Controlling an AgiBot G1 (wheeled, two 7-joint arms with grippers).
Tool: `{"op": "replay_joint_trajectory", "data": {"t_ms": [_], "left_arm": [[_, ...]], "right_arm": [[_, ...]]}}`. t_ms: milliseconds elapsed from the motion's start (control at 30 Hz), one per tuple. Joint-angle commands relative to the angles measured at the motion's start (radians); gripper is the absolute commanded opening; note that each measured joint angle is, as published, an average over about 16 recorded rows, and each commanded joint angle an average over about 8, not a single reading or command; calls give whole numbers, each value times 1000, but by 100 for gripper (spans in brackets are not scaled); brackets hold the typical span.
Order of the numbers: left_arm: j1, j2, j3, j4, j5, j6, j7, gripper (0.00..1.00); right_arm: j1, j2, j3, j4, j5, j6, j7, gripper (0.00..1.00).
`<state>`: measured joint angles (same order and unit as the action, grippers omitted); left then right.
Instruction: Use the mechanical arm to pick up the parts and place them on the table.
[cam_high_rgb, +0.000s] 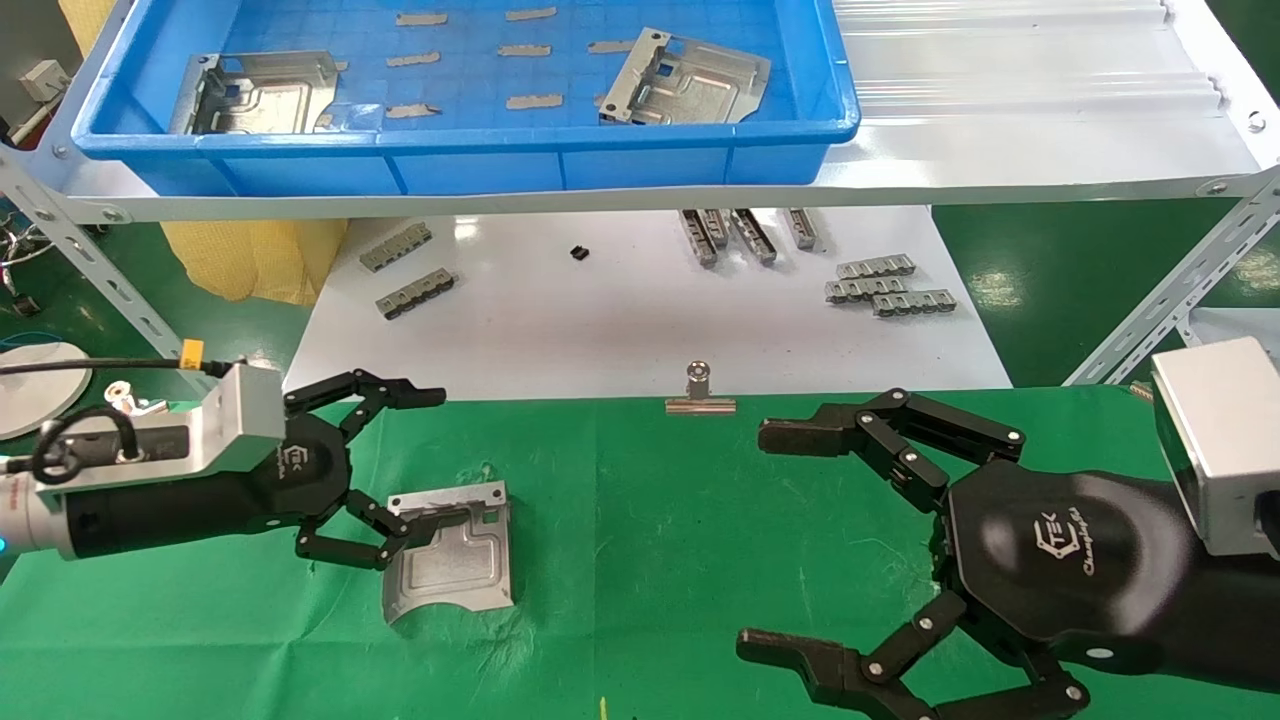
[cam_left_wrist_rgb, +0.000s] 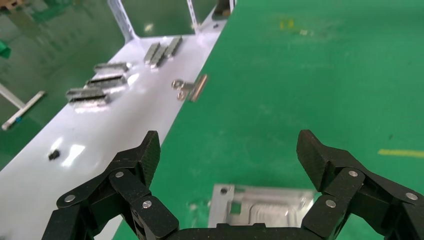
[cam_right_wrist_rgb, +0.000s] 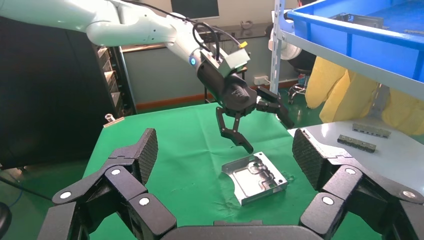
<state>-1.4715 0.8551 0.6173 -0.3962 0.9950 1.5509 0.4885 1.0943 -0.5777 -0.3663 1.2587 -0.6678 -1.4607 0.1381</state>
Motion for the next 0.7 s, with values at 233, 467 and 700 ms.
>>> {"op": "replay_joint_trajectory", "data": {"t_ms": [233,467,700], "left_arm": [[78,-48,-66,-174,-52,-11,-132,100],[146,-89,-124,-325,-97,-20,-248,100],[214,-131,-182,-478,-142,-30,-364,100]], "right_arm": [[0,0,0,0,0,0,0,100],[0,0,0,0,0,0,0,100],[0,0,0,0,0,0,0,100]]}}
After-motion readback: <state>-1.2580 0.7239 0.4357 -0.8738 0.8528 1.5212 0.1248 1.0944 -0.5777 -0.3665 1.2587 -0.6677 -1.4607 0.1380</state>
